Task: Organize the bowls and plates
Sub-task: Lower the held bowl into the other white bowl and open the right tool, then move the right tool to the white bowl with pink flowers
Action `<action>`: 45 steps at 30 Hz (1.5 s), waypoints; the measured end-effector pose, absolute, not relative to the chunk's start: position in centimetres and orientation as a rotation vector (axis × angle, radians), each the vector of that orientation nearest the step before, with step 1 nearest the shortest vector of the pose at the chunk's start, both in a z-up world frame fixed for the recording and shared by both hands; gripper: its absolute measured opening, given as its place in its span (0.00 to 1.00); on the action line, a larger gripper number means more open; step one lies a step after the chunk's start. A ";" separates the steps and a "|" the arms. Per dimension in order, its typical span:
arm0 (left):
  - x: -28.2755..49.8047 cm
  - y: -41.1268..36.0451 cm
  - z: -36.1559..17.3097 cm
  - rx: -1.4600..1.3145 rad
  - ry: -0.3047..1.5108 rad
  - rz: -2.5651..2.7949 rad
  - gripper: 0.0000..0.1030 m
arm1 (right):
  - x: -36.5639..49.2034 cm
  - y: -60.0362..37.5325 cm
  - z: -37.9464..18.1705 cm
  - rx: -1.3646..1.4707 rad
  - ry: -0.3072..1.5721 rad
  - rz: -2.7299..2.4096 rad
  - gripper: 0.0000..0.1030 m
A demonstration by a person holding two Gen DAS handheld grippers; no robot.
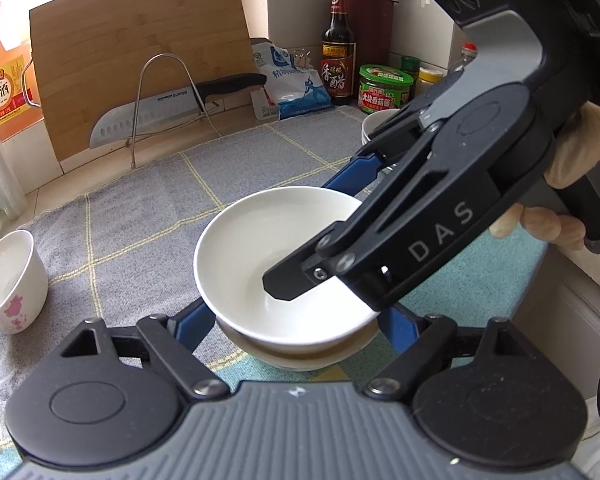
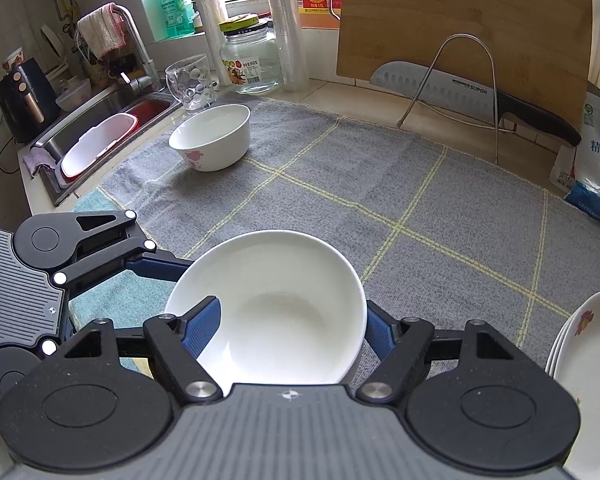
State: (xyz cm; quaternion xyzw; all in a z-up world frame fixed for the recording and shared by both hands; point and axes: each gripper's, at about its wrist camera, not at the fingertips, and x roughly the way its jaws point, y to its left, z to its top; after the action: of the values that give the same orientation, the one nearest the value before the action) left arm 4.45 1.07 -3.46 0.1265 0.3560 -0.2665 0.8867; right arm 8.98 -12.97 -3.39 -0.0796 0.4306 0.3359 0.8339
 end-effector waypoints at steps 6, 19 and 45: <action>4.6 1.2 -3.5 0.251 0.748 -0.556 0.88 | 8.9 -13.0 -3.5 -0.160 0.912 0.715 0.80; 3.5 2.8 -3.0 0.259 0.739 -0.558 0.92 | 7.4 -13.9 -2.7 -0.170 0.866 0.682 1.00; 6.4 15.9 -3.7 0.167 0.658 -0.253 0.93 | 8.5 -7.4 0.3 -0.246 0.777 0.618 1.00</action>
State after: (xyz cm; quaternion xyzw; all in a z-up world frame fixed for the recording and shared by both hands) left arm 6.35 15.94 -3.73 0.0817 0.3216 -0.1240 0.9352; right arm 8.53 -7.36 0.34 -0.1179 0.3718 0.2958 0.8720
